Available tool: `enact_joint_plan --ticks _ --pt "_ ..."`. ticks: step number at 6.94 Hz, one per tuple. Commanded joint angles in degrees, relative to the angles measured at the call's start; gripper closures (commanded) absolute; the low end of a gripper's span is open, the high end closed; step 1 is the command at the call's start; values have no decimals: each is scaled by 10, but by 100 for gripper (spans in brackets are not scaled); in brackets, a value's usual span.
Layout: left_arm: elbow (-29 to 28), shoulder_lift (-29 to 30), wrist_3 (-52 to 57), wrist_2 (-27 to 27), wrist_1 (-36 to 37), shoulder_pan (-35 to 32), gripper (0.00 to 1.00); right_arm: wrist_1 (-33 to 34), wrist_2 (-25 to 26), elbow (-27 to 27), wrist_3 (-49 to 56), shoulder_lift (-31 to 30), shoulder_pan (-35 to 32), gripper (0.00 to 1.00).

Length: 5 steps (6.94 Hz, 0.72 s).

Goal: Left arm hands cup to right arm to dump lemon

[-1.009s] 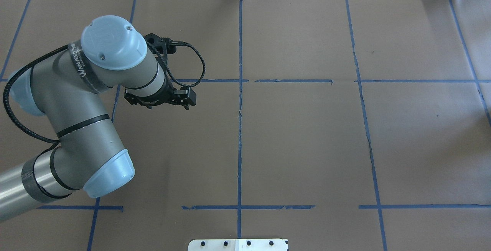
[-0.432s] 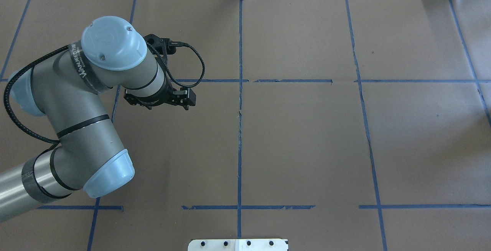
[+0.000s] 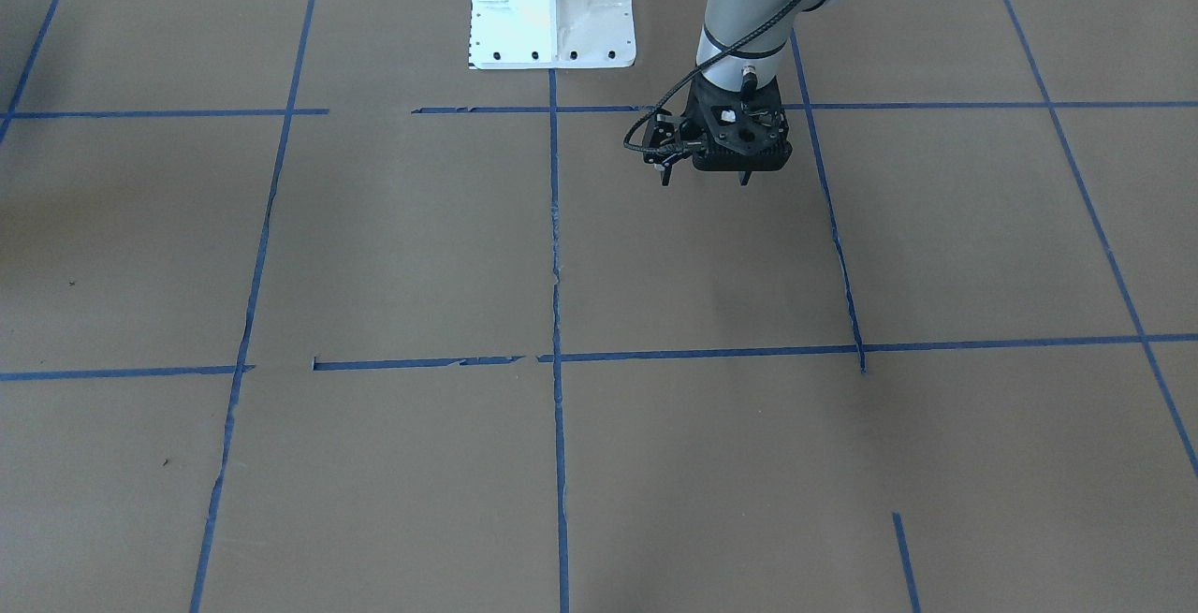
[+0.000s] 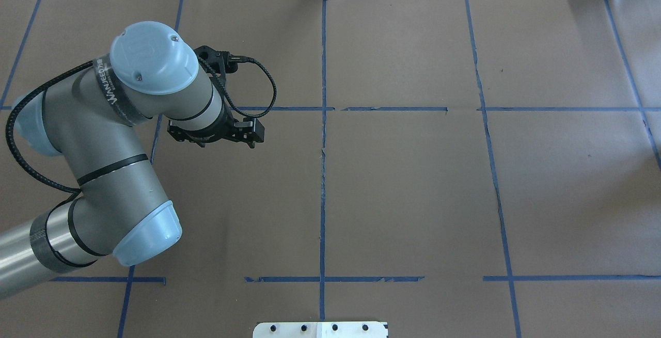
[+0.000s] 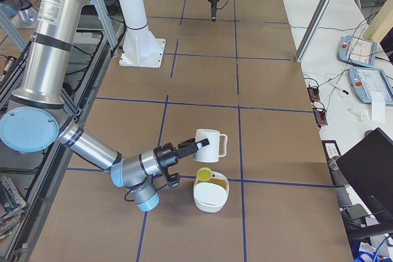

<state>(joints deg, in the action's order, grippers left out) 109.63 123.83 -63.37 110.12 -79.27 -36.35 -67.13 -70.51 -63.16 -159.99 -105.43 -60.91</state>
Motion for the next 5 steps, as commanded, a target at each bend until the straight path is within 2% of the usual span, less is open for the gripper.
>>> enact_joint_plan --ticks 1,3,5 --pt "0 0 0 0 0 0 0 1 0 1 -1 2 0 71" --pt "1 0 0 0 0 0 0 7 -12 0 26 3 0 68" --pt "0 0 1 0 0 0 0 37 -66 -11 146 4 0 70"
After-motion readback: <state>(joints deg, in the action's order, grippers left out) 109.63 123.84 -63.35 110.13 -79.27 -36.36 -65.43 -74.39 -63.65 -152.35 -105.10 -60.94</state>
